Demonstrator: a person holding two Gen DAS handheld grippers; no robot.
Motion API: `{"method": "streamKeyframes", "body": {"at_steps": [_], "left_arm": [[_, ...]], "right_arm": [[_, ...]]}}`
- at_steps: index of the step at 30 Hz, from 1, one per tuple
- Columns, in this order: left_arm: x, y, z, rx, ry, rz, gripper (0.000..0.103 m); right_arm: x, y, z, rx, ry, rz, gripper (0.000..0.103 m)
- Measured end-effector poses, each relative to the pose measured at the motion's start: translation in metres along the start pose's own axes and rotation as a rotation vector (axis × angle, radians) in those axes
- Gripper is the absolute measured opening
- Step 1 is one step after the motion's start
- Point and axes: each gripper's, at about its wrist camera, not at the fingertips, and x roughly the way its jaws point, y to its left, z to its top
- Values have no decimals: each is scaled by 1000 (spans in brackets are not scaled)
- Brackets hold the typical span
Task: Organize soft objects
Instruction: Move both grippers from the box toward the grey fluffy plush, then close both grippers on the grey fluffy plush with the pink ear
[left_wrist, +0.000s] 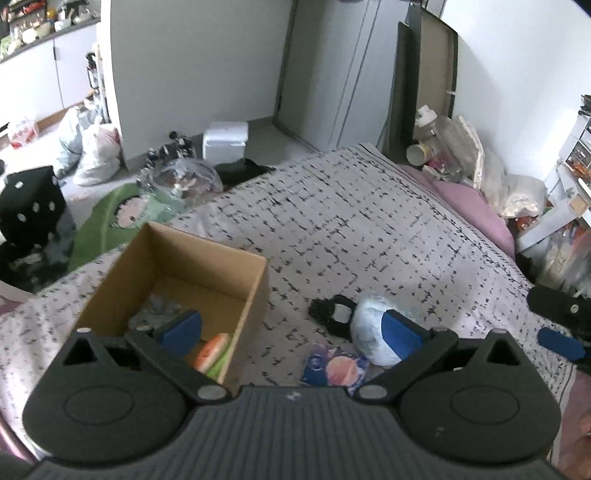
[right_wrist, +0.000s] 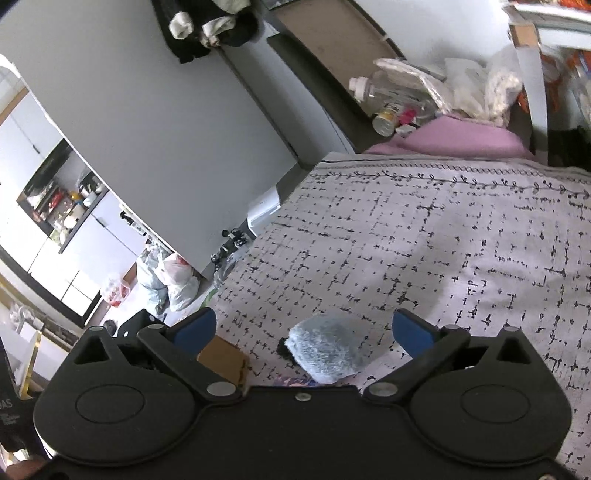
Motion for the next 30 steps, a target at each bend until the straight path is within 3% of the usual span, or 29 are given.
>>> {"method": "streamKeyframes", "body": {"at_steps": [5, 13, 24, 30], "left_arm": [[21, -9, 2, -16, 44, -54, 102], [44, -23, 8, -13, 32, -92, 99], [78, -35, 7, -52, 89, -125, 62], [101, -42, 8, -75, 112, -129, 47]], "right_arm": [[19, -14, -1, 41, 37, -14, 103], [32, -31, -3, 95, 62, -18, 103], [63, -54, -3, 185, 132, -25, 101], [76, -63, -4, 231, 168, -14, 89]]}}
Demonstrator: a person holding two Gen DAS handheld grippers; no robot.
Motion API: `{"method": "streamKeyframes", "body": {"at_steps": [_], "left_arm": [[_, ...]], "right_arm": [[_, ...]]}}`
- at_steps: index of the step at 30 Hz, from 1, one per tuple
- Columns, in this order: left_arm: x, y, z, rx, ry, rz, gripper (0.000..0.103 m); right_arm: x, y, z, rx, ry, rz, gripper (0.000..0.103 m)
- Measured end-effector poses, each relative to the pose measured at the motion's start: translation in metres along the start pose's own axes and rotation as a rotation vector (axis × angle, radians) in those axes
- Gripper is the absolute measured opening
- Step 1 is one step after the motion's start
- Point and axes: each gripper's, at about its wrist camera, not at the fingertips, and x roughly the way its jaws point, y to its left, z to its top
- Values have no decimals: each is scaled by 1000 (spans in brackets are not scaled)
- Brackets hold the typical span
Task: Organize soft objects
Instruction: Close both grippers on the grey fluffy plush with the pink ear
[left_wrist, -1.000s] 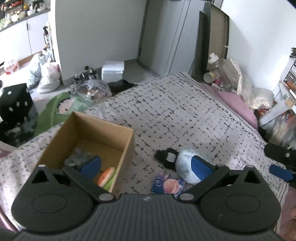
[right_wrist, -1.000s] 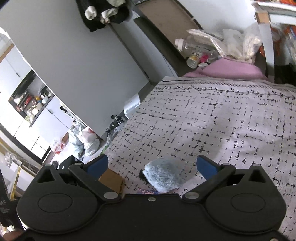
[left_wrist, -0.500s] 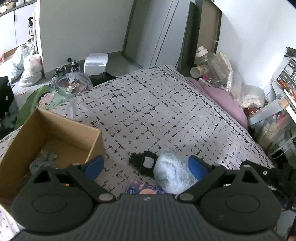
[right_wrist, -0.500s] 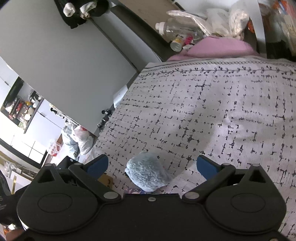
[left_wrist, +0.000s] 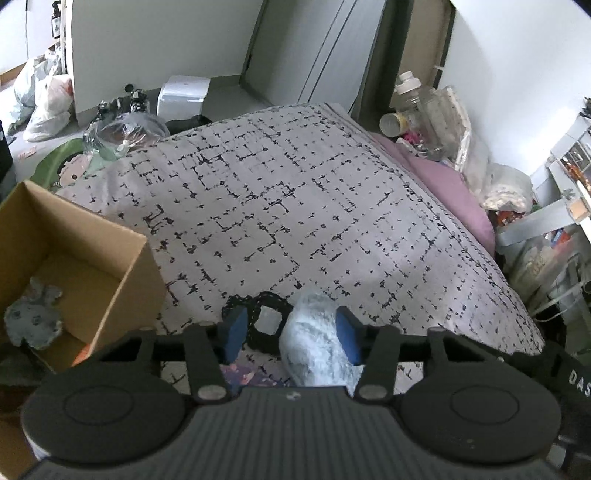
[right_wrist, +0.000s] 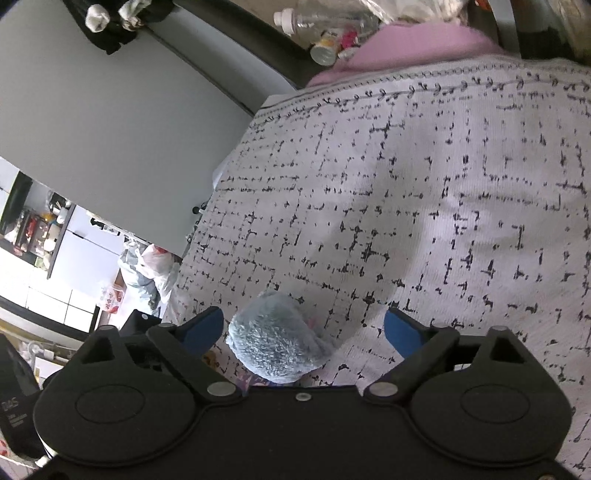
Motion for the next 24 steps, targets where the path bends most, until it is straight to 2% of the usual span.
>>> {"method": "streamKeyframes", "body": {"at_steps": [2, 4, 11, 17, 19, 24], "left_arm": [[9, -1, 1, -6, 18, 12, 38], [16, -2, -1, -5, 25, 35, 34], [30, -4, -6, -4, 42, 96, 32], [37, -17, 1, 4, 59, 58, 34], [39, -21, 3, -3, 65, 34, 37], [46, -29, 4, -43, 91, -38, 37]], "right_arm": [[4, -3, 1, 12, 7, -10, 86], [6, -8, 3, 25, 11, -22, 83], [17, -18, 7, 64, 42, -35, 83], [21, -23, 8, 86, 60, -11, 84], [22, -25, 9, 98, 61, 2, 84], [25, -27, 10, 97, 70, 20, 83]]}}
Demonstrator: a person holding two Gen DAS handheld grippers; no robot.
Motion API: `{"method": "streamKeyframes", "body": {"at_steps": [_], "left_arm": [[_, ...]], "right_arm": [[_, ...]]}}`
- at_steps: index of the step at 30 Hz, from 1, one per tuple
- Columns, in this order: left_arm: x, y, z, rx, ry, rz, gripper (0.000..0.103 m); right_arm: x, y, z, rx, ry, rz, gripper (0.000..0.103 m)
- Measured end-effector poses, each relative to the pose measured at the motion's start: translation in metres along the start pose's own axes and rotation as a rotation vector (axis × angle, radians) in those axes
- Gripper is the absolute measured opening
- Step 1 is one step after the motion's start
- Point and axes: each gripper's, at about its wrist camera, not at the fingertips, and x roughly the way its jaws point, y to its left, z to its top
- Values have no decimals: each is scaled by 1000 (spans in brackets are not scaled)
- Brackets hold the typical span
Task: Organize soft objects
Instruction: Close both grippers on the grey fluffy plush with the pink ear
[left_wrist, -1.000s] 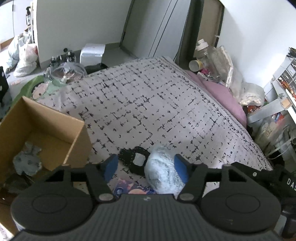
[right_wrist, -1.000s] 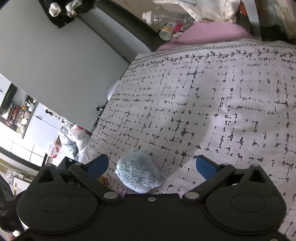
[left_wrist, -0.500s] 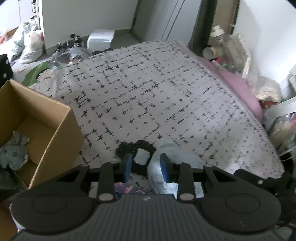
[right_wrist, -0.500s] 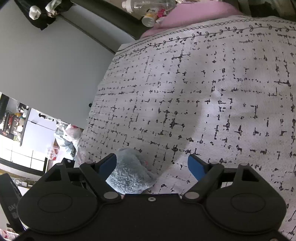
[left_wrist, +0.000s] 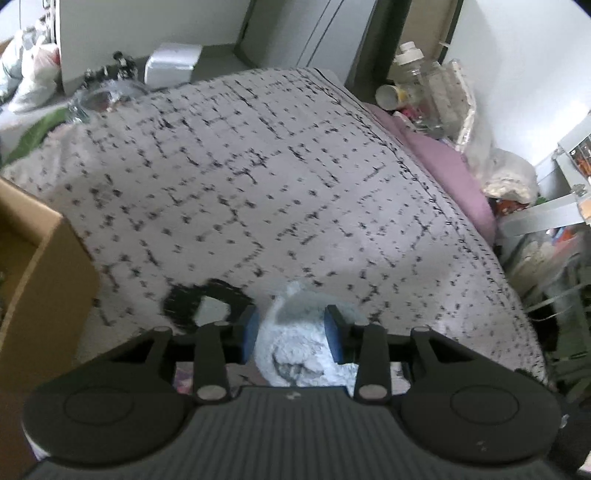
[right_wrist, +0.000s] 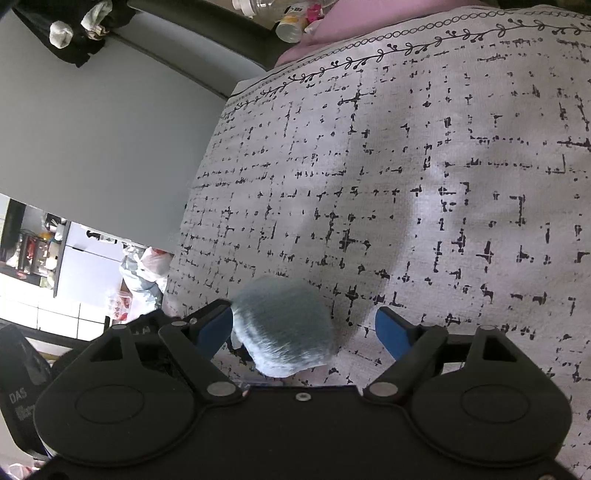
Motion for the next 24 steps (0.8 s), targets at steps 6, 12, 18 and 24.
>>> {"method": "streamKeyframes", "body": {"at_steps": [6, 12, 18, 24], "left_arm": [[7, -8, -2, -26, 17, -32, 37], [7, -11, -4, -27, 38, -22, 37], [10, -12, -8, -6, 50, -14, 37], [24, -18, -14, 10, 53, -16, 36]], "right_arm": [[19, -9, -1, 26, 50, 1, 68], [26, -17, 0, 73, 45, 31, 42], [21, -18, 1, 92, 37, 28, 33], [21, -19, 1, 102, 32, 21, 33]]}}
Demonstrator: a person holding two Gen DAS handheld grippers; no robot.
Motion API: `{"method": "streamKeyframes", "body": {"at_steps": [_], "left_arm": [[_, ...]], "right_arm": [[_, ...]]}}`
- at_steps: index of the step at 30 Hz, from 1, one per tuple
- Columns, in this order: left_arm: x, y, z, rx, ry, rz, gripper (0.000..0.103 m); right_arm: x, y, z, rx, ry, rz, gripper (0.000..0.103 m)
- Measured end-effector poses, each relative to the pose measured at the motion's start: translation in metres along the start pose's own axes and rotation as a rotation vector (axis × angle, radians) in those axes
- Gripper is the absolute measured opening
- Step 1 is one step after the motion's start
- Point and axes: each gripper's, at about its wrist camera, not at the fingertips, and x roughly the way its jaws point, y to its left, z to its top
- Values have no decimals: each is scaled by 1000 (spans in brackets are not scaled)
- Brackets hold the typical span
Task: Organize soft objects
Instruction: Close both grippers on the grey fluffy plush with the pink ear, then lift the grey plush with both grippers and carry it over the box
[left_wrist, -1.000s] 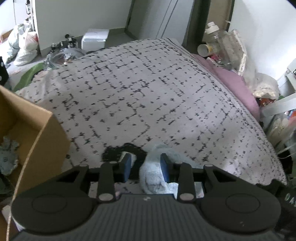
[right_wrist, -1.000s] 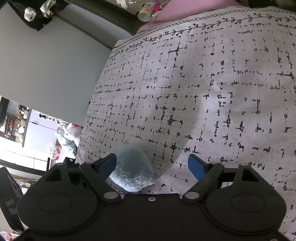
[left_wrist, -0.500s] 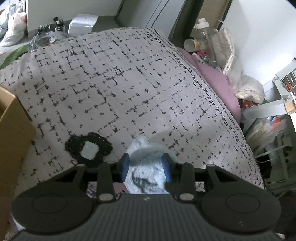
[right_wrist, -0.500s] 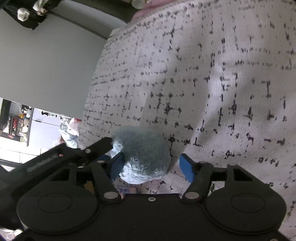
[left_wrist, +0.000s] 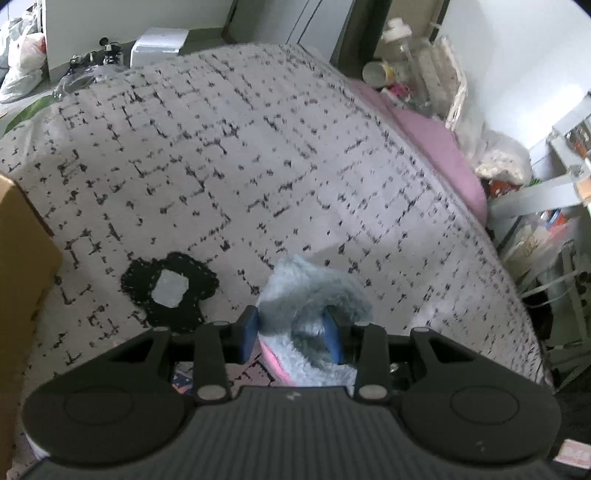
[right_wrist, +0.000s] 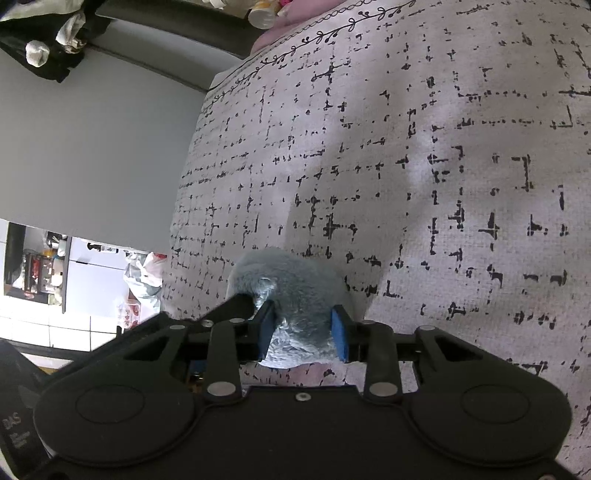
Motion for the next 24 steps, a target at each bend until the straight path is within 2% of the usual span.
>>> {"method": "streamKeyframes", "body": {"at_steps": [2, 4, 5, 6, 10, 12, 13, 18, 24], "left_arm": [[3, 1, -4, -8, -9, -2, 32], [3, 0, -5, -1, -21, 5, 27], [2, -1, -5, -4, -23, 5, 23], [1, -1, -5, -7, -22, 3, 21], [-4, -3, -4, -4, -15, -10, 15], [-6, -3, -5, -13, -12, -10, 15], [-6, -3, -5, -19, -9, -8, 13], [-15, -4, -8, -20, -21, -13, 11], [-35, -7, -10, -10, -61, -17, 11]], "right_arm": [[0, 0, 0, 1, 0, 4, 33], [-1, 0, 0, 2, -3, 0, 39], [0, 0, 1, 1, -6, -4, 43], [0, 1, 1, 0, -11, -8, 53], [3, 0, 1, 9, -19, 12, 54], [6, -1, 0, 2, -20, -1, 51], [8, -2, 0, -1, -19, -14, 41], [2, 2, -2, -40, -30, -5, 30], [-14, 15, -6, -80, -46, 31, 28]]}}
